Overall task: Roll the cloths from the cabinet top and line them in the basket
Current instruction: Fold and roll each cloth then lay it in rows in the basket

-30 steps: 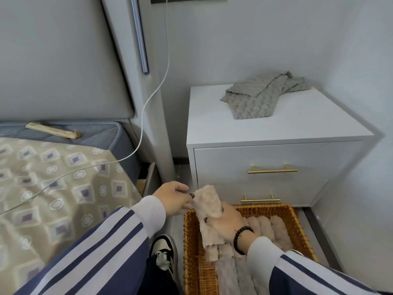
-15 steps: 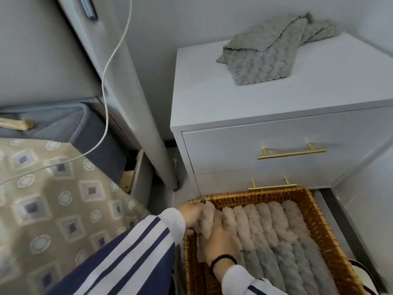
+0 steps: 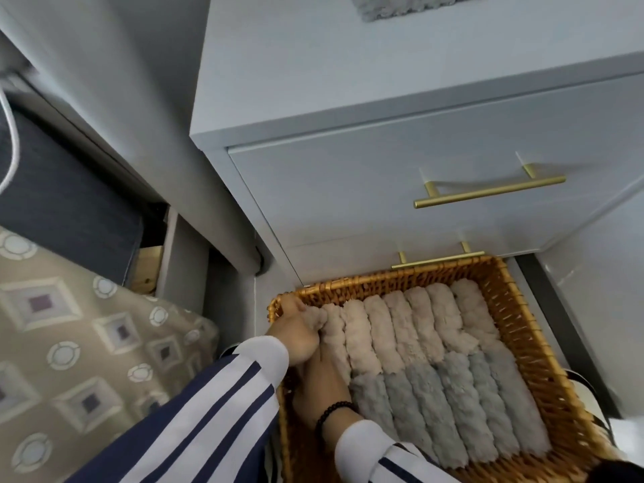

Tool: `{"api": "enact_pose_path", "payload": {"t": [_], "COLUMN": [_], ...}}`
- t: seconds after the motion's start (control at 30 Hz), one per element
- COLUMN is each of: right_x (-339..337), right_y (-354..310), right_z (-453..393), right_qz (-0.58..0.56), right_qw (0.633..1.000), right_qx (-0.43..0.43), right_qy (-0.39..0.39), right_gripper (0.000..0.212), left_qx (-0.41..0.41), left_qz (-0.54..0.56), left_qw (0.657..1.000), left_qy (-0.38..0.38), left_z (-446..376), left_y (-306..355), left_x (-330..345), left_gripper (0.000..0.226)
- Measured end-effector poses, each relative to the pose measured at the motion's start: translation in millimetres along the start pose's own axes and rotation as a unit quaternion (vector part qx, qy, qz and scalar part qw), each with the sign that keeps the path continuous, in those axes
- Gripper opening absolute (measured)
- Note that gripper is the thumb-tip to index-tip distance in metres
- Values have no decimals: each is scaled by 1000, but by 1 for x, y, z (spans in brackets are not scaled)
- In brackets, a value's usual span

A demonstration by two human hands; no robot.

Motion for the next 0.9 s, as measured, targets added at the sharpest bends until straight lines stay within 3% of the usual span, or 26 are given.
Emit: {"api": "enact_pose_path", "payload": {"t": [0.07, 0.13, 0.4, 0.6, 0.9], "right_x": [0, 0, 1, 3, 1], "right_y": [5, 9, 28, 37, 39], "right_z": [-4, -6, 0, 0, 13], "right_qz": [22, 29, 18, 24, 8], "right_qw": [999, 999, 998, 999, 999], "right_qx": [17, 22, -11, 16, 6], "right_qy": [-23, -39, -56, -39, 36], "right_gripper": [63, 58, 71, 62, 49], "left_qx": [23, 29, -29, -84, -26], "left_qz": [-138, -197, -295, -346, -403], "left_qw": [989, 978, 950, 929, 913], "left_qy": [-42, -64, -99, -102, -66], "left_z": [-8, -16, -63, -82, -96], "left_y": [-1, 0, -7, -7, -7], "left_x": [7, 13, 36, 44, 40], "left_gripper": [38, 50, 44, 49, 37]}}
Point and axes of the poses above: each hand's wrist, its own z-axis away from the middle knuckle, its own x-axis out of the palm, y = z × x, the point moved 1 cm from there along -z, towards the middle knuckle, and after that the axes turned 8 degrees about -y, right-handed, at the moved point
